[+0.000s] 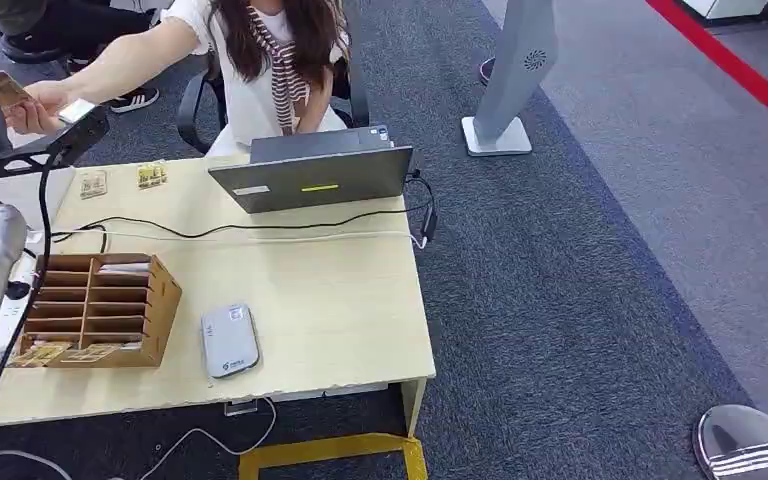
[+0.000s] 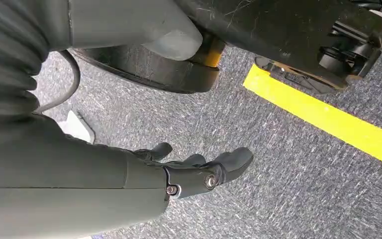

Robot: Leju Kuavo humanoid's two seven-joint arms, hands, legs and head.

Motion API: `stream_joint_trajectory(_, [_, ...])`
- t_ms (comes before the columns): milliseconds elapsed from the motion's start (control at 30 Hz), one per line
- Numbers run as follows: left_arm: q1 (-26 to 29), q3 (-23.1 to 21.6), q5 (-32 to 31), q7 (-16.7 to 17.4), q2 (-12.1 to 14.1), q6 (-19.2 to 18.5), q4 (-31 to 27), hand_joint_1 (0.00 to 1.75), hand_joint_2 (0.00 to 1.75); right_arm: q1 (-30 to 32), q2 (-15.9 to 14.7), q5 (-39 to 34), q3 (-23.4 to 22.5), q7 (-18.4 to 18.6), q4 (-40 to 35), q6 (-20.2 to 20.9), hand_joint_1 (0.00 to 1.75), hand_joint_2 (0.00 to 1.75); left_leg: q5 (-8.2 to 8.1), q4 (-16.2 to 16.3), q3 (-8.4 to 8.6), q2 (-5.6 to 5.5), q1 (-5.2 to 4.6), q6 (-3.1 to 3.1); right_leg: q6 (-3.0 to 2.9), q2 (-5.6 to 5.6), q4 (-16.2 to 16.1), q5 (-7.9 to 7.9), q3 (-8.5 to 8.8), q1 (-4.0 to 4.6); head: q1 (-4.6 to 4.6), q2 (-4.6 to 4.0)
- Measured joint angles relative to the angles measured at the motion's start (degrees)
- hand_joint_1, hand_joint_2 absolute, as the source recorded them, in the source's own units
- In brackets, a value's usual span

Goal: Pass the card to the sensor for recognition and then transmit it.

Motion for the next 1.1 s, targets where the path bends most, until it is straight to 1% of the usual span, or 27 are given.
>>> stream_joint_trajectory(267, [0.05, 0.63, -0.61, 0.63, 0.31, 2.71, 0.96, 0.0, 1.75, -0.01, 0.0, 0.0, 0.0, 0.0, 0.0, 0.0, 0.0, 1.75, 0.0, 0.0, 0.0, -0.01, 0.03, 0.0, 0.0, -0.01, 0.01, 0.0, -0.01, 0.01, 0.0, 0.0])
stream_joint_trajectory(433, [0.08, 0.7, -0.87, 0.57, 0.42, 3.04, 1.12, 0.0, 1.75, 0.0, 0.0, 0.0, 0.02, 0.0, 0.0, 0.0, 0.0, 1.75, 0.0, -0.01, 0.0, -0.01, 0.03, 0.0, 0.0, -0.01, 0.01, 0.0, -0.01, 0.01, 0.0, 0.0])
stream_joint_trajectory(533, [0.55, 0.81, -0.35, -1.05, 0.42, 4.4, 1.09, 0.0, 1.75, 0.01, 0.0, -0.07, 0.02, 0.0, 0.0, -0.04, 0.0, 1.75, 0.0, 0.0, 0.0, -0.01, 0.02, 0.0, 0.0, -0.01, 0.0, 0.0, 0.0, 0.01, 0.0, 0.0])
stream_joint_trajectory(600, [2.07, 1.16, 1.21, -3.2, 0.29, 5.86, -0.02, 0.0, 1.75, 0.01, 0.0, -0.4, 0.0, 0.04, 0.0, -0.11, 0.0, 1.75, 0.0, 0.0, 0.01, 0.0, 0.01, 0.0, 0.0, 0.0, 0.0, 0.0, 0.0, 0.01, 0.0, 0.0])
stream_joint_trajectory(633, [3.33, 1.57, 2.68, -5.08, 0.18, 6.95, -1.56, 0.0, 1.75, 0.01, 0.0, -0.79, 0.0, 0.11, 0.0, -0.15, 0.0, 1.75, 0.0, 0.0, 0.01, 0.0, 0.01, 0.0, 0.0, 0.0, 0.0, 0.0, 0.0, 0.0, -0.02, 0.0])
stream_joint_trajectory(667, [5.14, 1.86, 4.12, -6.87, -0.08, 7.48, -3.6, 0.0, 1.75, 0.0, 0.0, -1.29, 0.0, 0.22, 0.0, -0.22, 0.0, 1.75, -0.01, 0.0, 0.02, 0.0, -0.01, 0.0, 0.0, 0.0, -0.01, 0.0, 0.01, 0.0, 0.07, 0.0])
stream_joint_trajectory(733, [11.32, 2.16, 7.53, -10.34, -0.15, 8.11, -10.79, 0.0, 1.75, 0.07, 0.09, -2.28, -0.13, 0.26, 0.0, -0.5, 0.0, 1.75, -0.03, -0.02, 0.05, 0.04, -0.08, 0.01, 0.0, 0.07, -0.01, -0.02, 0.03, -0.05, 0.0, 0.0])
stream_joint_trajectory(767, [15.21, 2.19, 8.51, -11.14, -0.24, 8.18, -15.2, 0.0, 1.75, 0.11, 0.15, -2.67, -0.33, 0.24, 0.0, -0.68, 0.0, 1.75, -0.03, -0.02, 0.04, 0.06, -0.06, 0.01, 0.01, 0.1, -0.01, -0.05, 0.01, -0.06, -0.02, 0.0])
stream_joint_trajectory(833, [21.71, 2.19, 9.07, -11.19, -0.44, 8.22, -21.61, 0.0, 1.75, 0.21, 0.22, -3.0, -0.5, 0.17, 0.0, -1.01, 0.0, 1.75, -0.07, -0.02, 0.0, 0.08, -0.05, -0.04, 0.03, 0.12, -0.02, -0.07, -0.07, -0.06, 0.04, 0.0])
stream_joint_trajectory(900, [25.82, 2.21, 9.58, -11.28, -0.39, 8.29, -26.11, 0.0, 1.75, 0.24, 0.28, -3.17, -0.63, 0.15, 0.0, -1.07, 0.0, 1.75, -0.07, -0.02, -0.08, 0.08, -0.03, -0.04, 0.03, 0.12, -0.02, -0.07, -0.12, -0.04, 0.02, 0.0])
stream_joint_trajectory(933, [27.79, 2.21, 10.39, -12.42, -0.37, 8.68, -28.64, 0.0, 1.75, 0.24, 0.28, -3.65, -0.87, 0.15, -0.02, -1.2, 0.0, 1.75, -0.08, -0.03, -0.1, 0.06, -0.04, -0.04, 0.03, 0.11, -0.02, -0.07, -0.11, -0.05, 0.07, 0.0])
stream_joint_trajectory(1000, [33.68, 2.23, 11.21, -14.89, -0.02, 11.13, -34.54, 0.0, 1.75, 0.35, 0.37, -4.55, -1.38, 0.07, -0.02, -1.68, 0.0, 1.75, -0.16, -0.06, -0.06, 0.12, -0.05, -0.06, 0.02, 0.14, -0.02, -0.09, -0.1, -0.07, 0.0, 0.0])
stream_joint_trajectory(1100, [44.39, 2.23, 11.04, -17.01, 0.37, 15.9, -42.23, 0.0, 1.75, 0.73, 0.48, -5.64, -2.25, -1.18, -0.02, -2.14, 0.0, 1.75, -0.23, -0.07, -0.04, 0.24, -0.05, -0.02, 0.03, 0.27, -0.02, -0.2, -0.13, -0.06, 0.0, 0.0])
